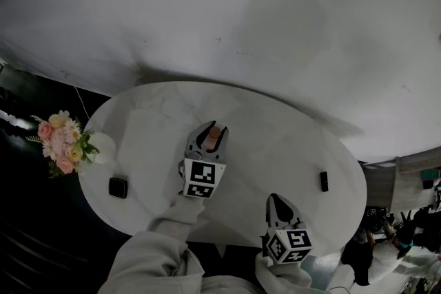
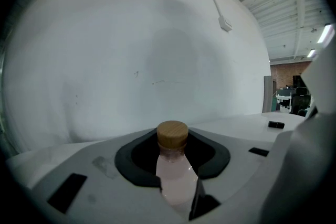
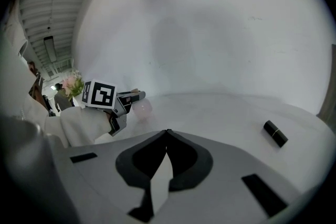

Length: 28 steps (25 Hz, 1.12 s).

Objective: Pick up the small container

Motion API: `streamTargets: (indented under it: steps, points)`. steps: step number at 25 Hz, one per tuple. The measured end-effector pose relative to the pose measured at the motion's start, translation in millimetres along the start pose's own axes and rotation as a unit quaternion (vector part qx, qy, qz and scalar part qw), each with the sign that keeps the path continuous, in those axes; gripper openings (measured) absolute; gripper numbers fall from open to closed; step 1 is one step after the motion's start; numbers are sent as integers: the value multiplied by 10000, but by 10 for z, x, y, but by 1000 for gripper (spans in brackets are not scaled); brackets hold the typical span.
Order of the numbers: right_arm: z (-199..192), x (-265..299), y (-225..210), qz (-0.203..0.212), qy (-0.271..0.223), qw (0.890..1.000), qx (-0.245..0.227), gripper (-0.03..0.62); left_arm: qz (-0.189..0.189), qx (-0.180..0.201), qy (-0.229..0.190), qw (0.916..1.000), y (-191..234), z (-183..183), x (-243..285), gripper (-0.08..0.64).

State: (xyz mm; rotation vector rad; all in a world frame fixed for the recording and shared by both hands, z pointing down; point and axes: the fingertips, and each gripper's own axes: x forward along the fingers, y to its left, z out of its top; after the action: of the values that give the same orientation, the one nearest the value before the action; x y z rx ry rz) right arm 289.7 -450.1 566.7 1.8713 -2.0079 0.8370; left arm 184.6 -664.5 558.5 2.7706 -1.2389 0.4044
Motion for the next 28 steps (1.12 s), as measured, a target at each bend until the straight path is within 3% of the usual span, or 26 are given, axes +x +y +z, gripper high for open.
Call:
streamTargets:
  steps: [14, 28]
  points:
    - [412, -147, 54, 256, -521, 9981, -222, 51, 422, -42, -6, 9991, 155, 375, -569, 123]
    - [576, -195, 345, 498, -796, 9946, -451, 50, 767, -225, 65, 9968, 322, 302, -1401, 123]
